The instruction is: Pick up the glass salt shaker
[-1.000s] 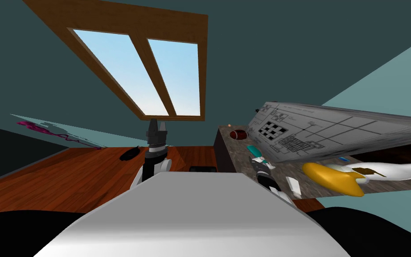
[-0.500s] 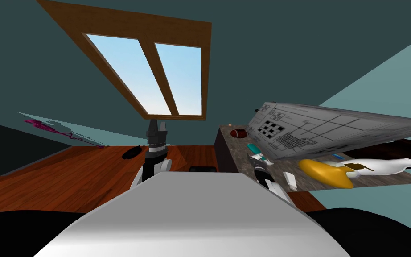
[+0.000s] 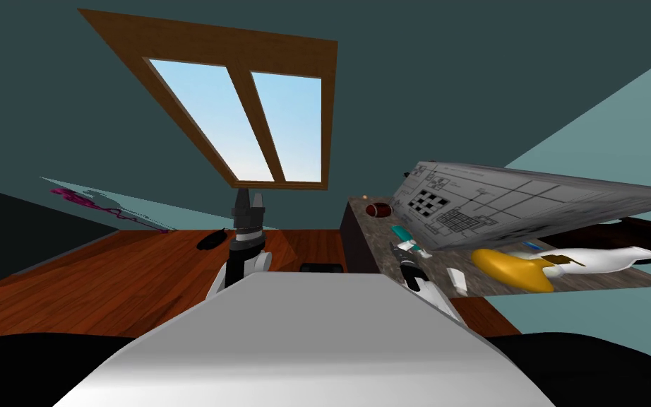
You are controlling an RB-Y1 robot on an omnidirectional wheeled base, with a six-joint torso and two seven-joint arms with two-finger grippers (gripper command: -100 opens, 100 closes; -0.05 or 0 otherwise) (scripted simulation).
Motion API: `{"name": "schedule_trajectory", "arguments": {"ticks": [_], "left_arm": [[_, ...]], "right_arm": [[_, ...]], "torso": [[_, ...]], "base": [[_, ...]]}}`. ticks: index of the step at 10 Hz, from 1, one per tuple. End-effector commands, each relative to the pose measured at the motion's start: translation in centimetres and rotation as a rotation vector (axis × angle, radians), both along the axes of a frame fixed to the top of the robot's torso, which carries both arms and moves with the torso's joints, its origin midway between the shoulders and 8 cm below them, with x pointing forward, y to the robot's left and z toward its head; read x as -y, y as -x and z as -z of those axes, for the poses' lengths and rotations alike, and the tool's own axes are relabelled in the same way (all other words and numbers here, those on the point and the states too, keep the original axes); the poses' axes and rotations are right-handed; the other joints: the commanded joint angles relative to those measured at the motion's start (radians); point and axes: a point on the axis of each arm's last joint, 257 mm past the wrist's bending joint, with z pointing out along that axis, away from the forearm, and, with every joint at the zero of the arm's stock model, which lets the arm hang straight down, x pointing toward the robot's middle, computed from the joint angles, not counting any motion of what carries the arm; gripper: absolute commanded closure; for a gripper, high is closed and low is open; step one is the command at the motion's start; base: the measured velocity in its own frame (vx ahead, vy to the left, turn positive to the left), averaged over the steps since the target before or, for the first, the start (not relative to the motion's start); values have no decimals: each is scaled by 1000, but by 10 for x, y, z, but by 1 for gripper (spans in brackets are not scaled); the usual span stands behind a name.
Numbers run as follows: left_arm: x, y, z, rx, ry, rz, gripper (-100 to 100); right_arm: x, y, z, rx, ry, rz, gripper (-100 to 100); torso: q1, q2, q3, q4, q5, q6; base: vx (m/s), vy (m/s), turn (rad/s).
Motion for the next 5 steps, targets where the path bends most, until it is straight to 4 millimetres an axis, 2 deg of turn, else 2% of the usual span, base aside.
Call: {"name": "schedule_trajectory", "arguments": {"ticks": [1,3,5], "left_arm": [[0,0,0,0,0,0,0],[0,0,0,0,0,0,0],[0,0,0,0,0,0,0]], "right_arm": [[11,-18,-7,10,15,-20,-100],[15,-30,-1,11,6,-13,-100],[19,-22,11,-13,-2,0,-100]], "torso": [[0,0,0,0,0,0],[3,4,2,1,1,0],[1,-1,0,0,0,0]], "base": [[-86,43,30],[-67,50,3],[5,0,1]]}}
